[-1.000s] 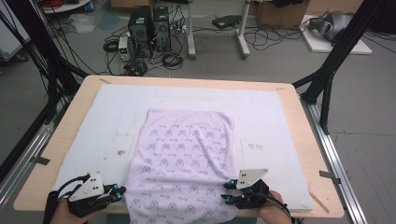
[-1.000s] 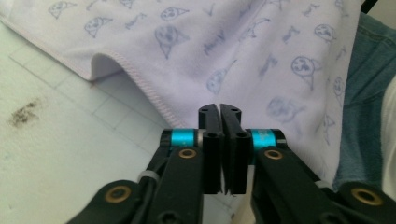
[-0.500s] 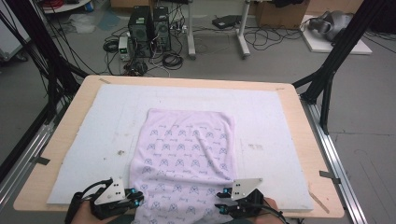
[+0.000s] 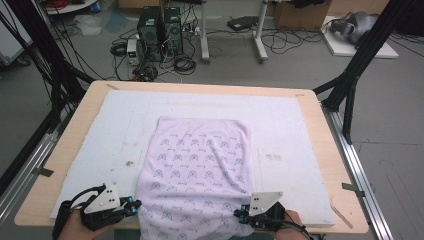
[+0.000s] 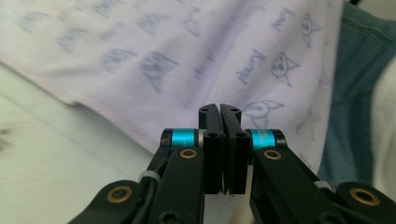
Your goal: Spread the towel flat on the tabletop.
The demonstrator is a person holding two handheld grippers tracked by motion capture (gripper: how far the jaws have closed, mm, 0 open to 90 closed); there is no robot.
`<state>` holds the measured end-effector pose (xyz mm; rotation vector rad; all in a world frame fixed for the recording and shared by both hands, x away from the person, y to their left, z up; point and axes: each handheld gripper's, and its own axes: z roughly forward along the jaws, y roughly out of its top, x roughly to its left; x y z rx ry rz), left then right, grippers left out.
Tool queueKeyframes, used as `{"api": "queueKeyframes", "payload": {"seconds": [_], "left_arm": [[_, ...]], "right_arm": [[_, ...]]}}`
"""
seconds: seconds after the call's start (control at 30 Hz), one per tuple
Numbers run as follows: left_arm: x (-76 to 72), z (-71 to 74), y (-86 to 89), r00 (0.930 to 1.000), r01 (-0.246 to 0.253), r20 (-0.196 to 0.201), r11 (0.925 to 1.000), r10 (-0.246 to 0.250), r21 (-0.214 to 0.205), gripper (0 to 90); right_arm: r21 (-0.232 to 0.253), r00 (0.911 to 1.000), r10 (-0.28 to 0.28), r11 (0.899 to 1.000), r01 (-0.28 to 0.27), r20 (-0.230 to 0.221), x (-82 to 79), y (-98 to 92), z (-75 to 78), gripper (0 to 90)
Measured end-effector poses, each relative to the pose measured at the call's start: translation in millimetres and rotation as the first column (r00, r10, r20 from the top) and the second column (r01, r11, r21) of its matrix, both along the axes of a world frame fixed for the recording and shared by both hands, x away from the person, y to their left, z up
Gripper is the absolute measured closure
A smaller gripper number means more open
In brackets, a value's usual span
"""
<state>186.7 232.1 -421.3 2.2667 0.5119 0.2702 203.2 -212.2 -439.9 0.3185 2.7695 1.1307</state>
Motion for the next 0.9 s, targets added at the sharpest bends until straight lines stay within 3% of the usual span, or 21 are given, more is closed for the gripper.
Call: {"api": "queueKeyframes", "payload": {"seconds": [0.13,0.2,0.23,0.33,0.43,0.67,0.9], "left_arm": [[-7.6,-7.6,-6.0,0.9976,0.061,-0.034,0.9980,-0.060,0.017,87.1],[-5.6,-5.6,-6.4,0.9982,0.057,-0.021,0.9984,-0.056,0.003,83.7],[-3.0,-3.5,-6.1,0.9989,0.042,-0.017,0.9989,-0.043,-0.018,77.7],[10.0,3.0,-5.6,0.9997,0.025,0.007,0.9980,-0.025,-0.059,68.1],[24.2,5.2,-10.7,0.9998,0.008,0.017,0.9973,-0.007,-0.073,62.8],[60.1,14.9,-22.5,0.9996,-0.022,0.013,0.9944,0.023,-0.104,52.7],[99.1,24.1,-21.7,0.9944,-0.105,-0.013,0.9840,0.105,-0.144,43.7]], "right_arm": [[0.012,0.9998,0.009,1.000,-0.009,-0.016,-0.8,-6.3,4.2,87.9],[0.040,0.9986,0.018,0.999,-0.016,-0.051,0.3,-9.3,6.0,86.9],[0.056,0.9980,0.013,0.998,-0.009,-0.062,1.8,-10.4,7.0,82.0],[0.112,0.9965,-0.031,0.993,0.039,-0.077,9.7,-15.1,11.9,70.8],[0.144,0.9920,-0.089,0.984,0.102,-0.089,24.1,-20.2,16.8,64.1],[0.141,0.9755,-0.196,0.968,0.209,-0.100,65.8,-31.2,31.2,51.8],[0.147,0.9529,-0.281,0.944,0.296,-0.113,105.4,-37.7,33.9,43.6]]}}
